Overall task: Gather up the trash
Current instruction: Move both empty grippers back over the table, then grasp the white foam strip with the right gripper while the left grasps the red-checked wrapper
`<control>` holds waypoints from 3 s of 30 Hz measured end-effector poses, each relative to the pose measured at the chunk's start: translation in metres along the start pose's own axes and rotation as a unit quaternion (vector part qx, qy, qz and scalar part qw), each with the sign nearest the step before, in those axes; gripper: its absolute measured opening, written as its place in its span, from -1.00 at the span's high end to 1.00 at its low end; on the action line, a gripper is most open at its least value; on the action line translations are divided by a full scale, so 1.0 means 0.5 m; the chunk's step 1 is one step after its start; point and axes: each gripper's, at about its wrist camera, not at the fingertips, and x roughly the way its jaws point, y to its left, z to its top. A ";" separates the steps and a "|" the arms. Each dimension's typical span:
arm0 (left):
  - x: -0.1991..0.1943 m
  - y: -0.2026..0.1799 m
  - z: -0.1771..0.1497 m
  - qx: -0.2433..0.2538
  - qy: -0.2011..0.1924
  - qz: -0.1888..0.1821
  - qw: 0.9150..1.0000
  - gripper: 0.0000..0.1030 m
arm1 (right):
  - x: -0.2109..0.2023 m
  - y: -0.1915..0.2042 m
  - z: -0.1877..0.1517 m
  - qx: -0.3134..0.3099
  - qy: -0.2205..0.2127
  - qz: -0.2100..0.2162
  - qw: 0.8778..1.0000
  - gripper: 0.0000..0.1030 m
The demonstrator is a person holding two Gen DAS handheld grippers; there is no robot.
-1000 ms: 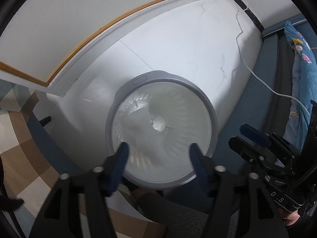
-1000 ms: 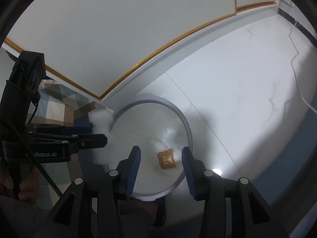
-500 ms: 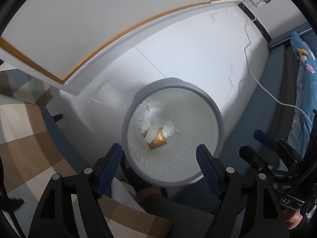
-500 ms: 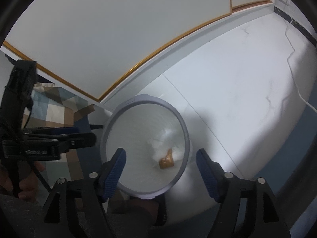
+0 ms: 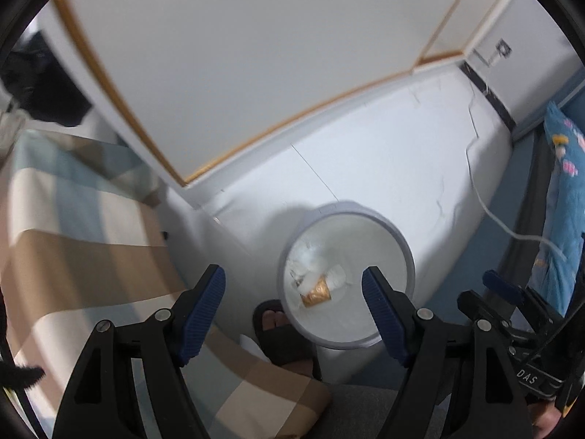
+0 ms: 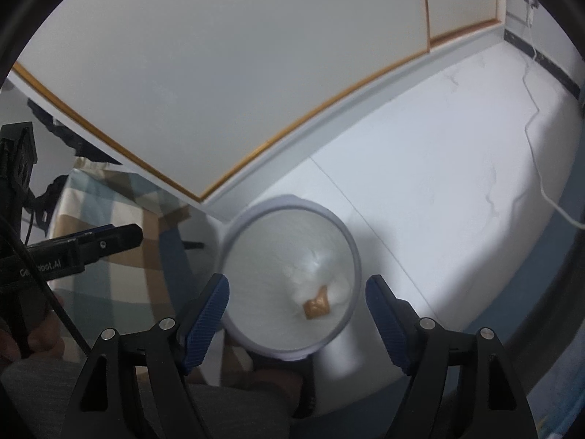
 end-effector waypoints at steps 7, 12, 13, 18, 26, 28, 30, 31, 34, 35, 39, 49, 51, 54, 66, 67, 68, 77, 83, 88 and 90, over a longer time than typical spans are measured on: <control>-0.138 0.046 -0.029 -0.034 -0.084 0.027 0.995 -0.45 | -0.098 0.061 0.028 -0.015 -0.056 -0.002 0.998 -0.50; -0.239 0.095 -0.073 -0.057 -0.159 0.041 0.985 -0.45 | -0.177 0.134 0.037 -0.050 -0.106 0.001 0.993 -0.50; -0.262 0.108 -0.086 -0.064 -0.176 0.047 0.981 -0.45 | -0.195 0.154 0.037 -0.058 -0.119 0.005 0.991 -0.50; -0.352 0.184 -0.145 -0.099 -0.237 0.068 0.964 -0.45 | -0.277 0.247 0.032 -0.094 -0.173 0.037 0.980 -0.50; -0.474 0.306 -0.244 -0.164 -0.305 0.090 0.934 -0.45 | -0.361 0.416 -0.007 -0.153 -0.222 0.087 0.959 -0.50; -0.497 0.331 -0.268 -0.176 -0.317 0.101 0.926 -0.45 | -0.371 0.461 -0.022 -0.173 -0.228 0.098 0.953 -0.50; -0.520 0.365 -0.299 -0.192 -0.331 0.110 0.918 -0.45 | -0.374 0.513 -0.043 -0.197 -0.234 0.111 0.946 -0.50; -0.527 0.377 -0.309 -0.201 -0.333 0.112 0.915 -0.46 | -0.376 0.534 -0.053 -0.209 -0.237 0.118 0.941 -0.50; -0.537 0.437 -0.350 -0.236 -0.338 0.114 0.904 -0.58 | -0.378 0.599 -0.089 -0.249 -0.252 0.131 0.926 -0.60; -0.540 0.454 -0.364 -0.245 -0.344 0.114 0.899 -0.58 | -0.375 0.621 -0.100 -0.260 -0.254 0.134 0.922 -0.63; -0.542 0.517 -0.410 -0.280 -0.334 0.141 0.889 -0.58 | -0.356 0.707 -0.149 -0.303 -0.256 0.144 0.906 -0.74; -0.493 0.648 -0.499 -0.332 -0.318 0.151 0.875 -0.59 | -0.252 0.847 -0.223 -0.350 -0.197 0.157 0.902 -0.83; -0.481 0.675 -0.520 -0.340 -0.313 0.146 0.875 -0.59 | -0.227 0.867 -0.236 -0.359 -0.180 0.156 0.902 -0.82; -0.465 0.707 -0.538 -0.356 -0.301 0.144 0.873 -0.59 | -0.188 0.898 -0.258 -0.371 -0.153 0.150 0.904 -0.82; -0.447 0.782 -0.586 -0.391 -0.279 0.103 0.871 -0.59 | -0.027 1.000 -0.330 -0.418 -0.048 0.157 0.893 -0.80; -0.447 0.785 -0.587 -0.391 -0.279 0.102 0.871 -0.59 | -0.014 1.008 -0.336 -0.424 -0.041 0.156 0.891 -0.80; -0.445 0.788 -0.588 -0.391 -0.277 0.103 0.872 -0.59 | 0.000 1.015 -0.343 -0.431 -0.032 0.156 0.888 -0.77; -0.428 0.815 -0.597 -0.402 -0.260 0.081 0.874 -0.59 | 0.087 1.040 -0.369 -0.472 0.029 0.138 0.870 -0.08; -0.419 0.829 -0.600 -0.417 -0.248 0.081 0.871 -0.59 | 0.109 1.044 -0.377 -0.475 0.055 0.150 0.865 0.56; -0.395 0.830 -0.592 -0.410 -0.209 0.081 0.884 -0.59 | 0.107 1.040 -0.374 -0.476 0.053 0.155 0.864 0.76; -0.375 0.830 -0.590 -0.406 -0.191 0.062 0.892 -0.59 | 0.098 1.037 -0.369 -0.475 0.050 0.160 0.864 0.80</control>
